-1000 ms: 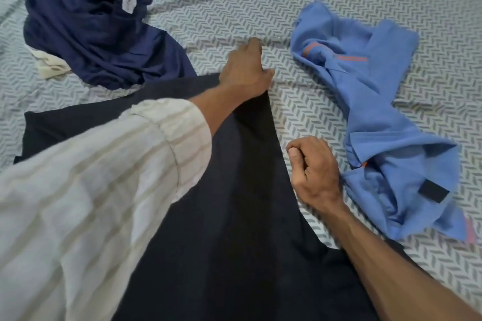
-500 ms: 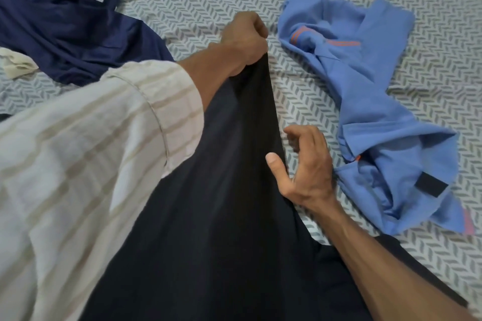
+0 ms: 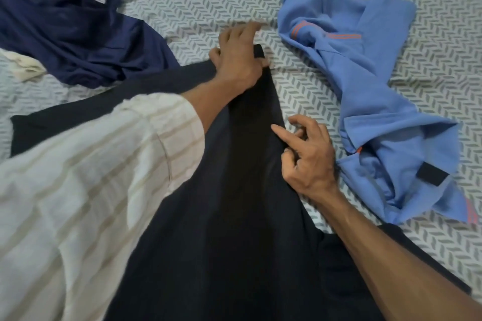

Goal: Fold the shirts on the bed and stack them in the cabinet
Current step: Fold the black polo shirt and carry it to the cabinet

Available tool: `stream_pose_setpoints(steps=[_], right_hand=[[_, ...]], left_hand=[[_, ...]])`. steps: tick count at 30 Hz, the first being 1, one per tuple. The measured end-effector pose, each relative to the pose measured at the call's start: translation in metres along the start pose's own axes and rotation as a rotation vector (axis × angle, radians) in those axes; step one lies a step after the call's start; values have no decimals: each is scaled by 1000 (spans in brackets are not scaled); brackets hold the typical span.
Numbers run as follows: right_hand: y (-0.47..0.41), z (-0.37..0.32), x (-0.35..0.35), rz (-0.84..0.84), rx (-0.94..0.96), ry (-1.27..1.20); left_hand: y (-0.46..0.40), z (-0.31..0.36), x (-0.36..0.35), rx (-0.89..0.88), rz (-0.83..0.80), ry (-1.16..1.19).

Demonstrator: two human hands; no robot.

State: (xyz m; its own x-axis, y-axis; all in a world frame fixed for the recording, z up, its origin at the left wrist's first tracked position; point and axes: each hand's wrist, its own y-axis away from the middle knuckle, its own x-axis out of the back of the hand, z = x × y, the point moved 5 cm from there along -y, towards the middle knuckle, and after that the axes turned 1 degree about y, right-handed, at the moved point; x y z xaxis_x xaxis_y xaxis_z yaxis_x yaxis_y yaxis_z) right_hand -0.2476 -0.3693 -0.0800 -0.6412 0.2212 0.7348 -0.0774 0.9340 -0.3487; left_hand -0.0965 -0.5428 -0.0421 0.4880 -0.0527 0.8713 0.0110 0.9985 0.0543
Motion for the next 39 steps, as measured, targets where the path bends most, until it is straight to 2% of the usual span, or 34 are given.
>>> stream_pose_setpoints(steps=[3,6,11,13,16,18,20,22,24,26,29,32,35,39], right_hand=[[-1,-4,1,-6,1,9],[-2,-8,4,-35,-22,23],[1,-16,7,-193,-55,101],[1,-14,8,-285,-111,149],[19,-27,13,-416,-183,85],[44,-40,20,-440,-167,6],[73,-47,32,-408,-184,-10],[104,-54,59,-340,-225,82],[147,-69,88,-289,-112,156],[197,-93,117,-305,91,126],[271,-114,138,-524,309,119],[322,-118,129,-694,418,165],[334,-119,116,-625,527,213],[330,-121,111,-556,571,208]], left_hand=[[58,-13,25,-50,1,-47],[139,-36,43,-68,-71,-68],[293,-71,54,21,-375,-23],[342,-78,52,17,-436,-63],[400,-85,52,-7,-460,-73],[432,-84,52,-29,-475,-103],[458,-80,51,-61,-427,-151],[482,-72,50,-107,-341,-179],[506,-66,45,-138,-293,-199],[529,-62,40,-171,-330,-215],[558,-58,39,-253,-397,-232],[581,-55,42,-344,-500,-308],[597,-50,37,-378,-609,-456],[599,-45,35,-353,-593,-445]])
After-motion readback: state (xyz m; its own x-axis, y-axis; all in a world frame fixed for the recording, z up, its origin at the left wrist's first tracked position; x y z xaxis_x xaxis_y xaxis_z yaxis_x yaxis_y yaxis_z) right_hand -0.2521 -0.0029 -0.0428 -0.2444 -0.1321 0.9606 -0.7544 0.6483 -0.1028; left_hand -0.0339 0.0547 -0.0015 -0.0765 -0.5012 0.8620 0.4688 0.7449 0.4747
